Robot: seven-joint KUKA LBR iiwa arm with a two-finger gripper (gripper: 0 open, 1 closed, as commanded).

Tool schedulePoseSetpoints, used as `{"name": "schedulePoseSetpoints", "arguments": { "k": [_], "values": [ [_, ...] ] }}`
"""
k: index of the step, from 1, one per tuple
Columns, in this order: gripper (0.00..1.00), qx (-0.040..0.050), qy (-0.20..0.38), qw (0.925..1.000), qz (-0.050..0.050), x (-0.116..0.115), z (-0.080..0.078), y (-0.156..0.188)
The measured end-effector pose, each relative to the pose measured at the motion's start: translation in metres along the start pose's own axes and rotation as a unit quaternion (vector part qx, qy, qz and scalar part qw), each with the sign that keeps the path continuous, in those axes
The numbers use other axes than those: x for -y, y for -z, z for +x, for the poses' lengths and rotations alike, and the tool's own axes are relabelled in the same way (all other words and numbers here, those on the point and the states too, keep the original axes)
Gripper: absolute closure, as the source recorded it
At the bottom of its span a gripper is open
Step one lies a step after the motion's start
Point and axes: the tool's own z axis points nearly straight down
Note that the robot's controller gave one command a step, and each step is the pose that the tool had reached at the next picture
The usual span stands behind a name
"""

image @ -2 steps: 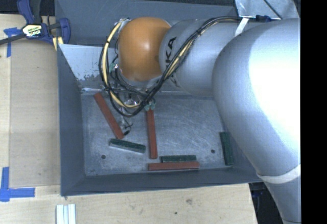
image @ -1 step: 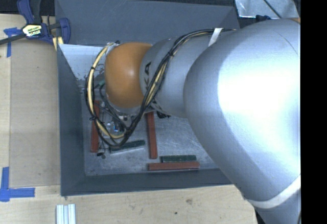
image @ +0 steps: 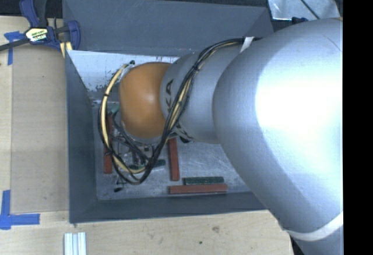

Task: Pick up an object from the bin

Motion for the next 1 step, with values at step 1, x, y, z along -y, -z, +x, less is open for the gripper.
{"name": "schedulePoseSetpoints", "arguments": {
  "k": [1],
  "values": [
    [0.00,0.0004,-0.120,0.9928,0.000,0.0650,0.0232,0.0001]
  ]
}}
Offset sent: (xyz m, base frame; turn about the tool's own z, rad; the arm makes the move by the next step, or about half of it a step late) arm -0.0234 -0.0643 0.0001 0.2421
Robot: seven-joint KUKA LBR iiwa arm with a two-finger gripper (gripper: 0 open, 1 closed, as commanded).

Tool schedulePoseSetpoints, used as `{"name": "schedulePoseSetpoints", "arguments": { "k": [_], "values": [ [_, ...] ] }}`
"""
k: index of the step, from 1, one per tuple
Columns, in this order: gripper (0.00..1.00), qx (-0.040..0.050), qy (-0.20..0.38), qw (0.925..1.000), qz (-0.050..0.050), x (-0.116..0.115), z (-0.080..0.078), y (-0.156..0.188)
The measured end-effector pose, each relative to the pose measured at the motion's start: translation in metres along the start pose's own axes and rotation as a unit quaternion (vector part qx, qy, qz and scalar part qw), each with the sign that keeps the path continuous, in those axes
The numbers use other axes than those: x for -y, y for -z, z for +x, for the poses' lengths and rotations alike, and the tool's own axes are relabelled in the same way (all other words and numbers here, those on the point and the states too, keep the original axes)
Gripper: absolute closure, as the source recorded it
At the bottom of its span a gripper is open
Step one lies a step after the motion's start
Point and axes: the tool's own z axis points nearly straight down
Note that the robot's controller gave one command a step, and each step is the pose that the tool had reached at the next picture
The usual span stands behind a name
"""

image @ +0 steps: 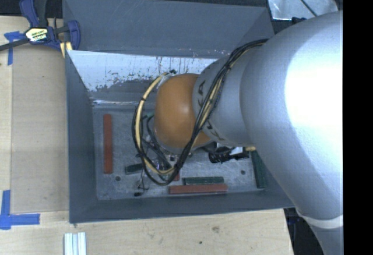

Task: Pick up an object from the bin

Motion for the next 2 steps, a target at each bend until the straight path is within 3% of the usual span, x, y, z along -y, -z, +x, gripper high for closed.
{"name": "schedulePoseSetpoints", "arguments": {
  "k": [1,2],
  "values": [
    [1.00,0.0006,-0.001,1.0000,-0.001,-0.001,0.000,0.000],
    [1.00,0.0045,0.106,0.9943,-0.002,0.008,-0.027,0.194]
  ]
}}
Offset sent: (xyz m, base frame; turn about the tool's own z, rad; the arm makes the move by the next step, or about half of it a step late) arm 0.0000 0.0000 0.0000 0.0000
